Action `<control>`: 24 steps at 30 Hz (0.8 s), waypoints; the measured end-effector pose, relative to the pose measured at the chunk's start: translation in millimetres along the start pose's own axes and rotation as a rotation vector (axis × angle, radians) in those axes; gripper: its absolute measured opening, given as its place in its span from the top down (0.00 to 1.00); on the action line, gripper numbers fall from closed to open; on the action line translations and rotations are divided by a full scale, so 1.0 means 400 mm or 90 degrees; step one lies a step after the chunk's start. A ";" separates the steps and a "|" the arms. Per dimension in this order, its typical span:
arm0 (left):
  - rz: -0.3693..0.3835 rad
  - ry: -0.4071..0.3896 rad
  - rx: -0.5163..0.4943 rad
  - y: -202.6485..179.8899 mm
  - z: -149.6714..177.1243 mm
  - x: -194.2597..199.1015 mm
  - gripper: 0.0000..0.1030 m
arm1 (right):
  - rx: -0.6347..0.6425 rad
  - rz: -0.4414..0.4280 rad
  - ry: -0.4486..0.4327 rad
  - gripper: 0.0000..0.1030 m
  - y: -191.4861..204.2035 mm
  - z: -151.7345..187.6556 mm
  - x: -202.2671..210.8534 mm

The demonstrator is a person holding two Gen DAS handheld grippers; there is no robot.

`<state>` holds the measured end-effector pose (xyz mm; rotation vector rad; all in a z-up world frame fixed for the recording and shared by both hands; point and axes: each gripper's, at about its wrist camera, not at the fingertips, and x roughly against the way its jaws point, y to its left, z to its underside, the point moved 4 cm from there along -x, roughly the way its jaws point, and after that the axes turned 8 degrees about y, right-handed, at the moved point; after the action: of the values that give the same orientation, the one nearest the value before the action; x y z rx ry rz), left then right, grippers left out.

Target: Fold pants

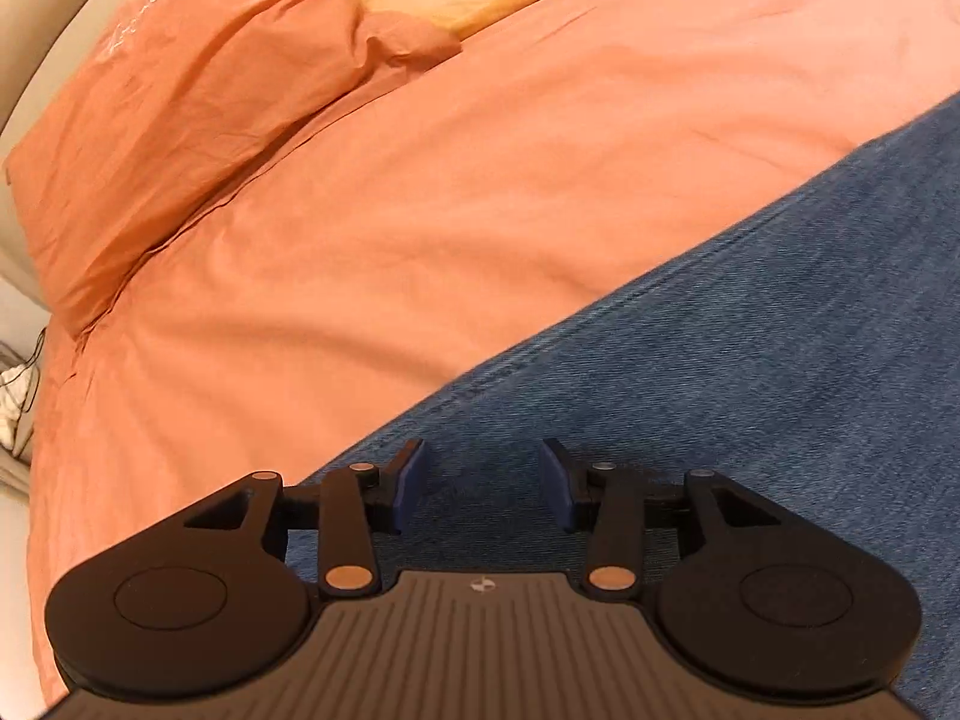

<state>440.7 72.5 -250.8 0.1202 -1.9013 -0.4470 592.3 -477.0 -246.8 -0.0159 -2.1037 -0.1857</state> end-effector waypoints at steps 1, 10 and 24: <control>0.000 0.002 0.006 0.012 0.007 0.002 0.51 | -0.011 -0.001 -0.002 0.57 0.008 -0.018 -0.015; 0.011 0.005 0.016 0.049 0.058 -0.007 0.50 | -0.108 0.019 0.057 0.90 0.037 -0.071 -0.160; 0.024 0.009 0.096 0.082 0.056 -0.067 0.38 | -0.118 0.128 -0.016 1.00 0.050 -0.073 -0.164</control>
<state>434.3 116.1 -269.4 0.1865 -1.9194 -0.2770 652.6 -457.0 -285.5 -0.3406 -2.0874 -0.2582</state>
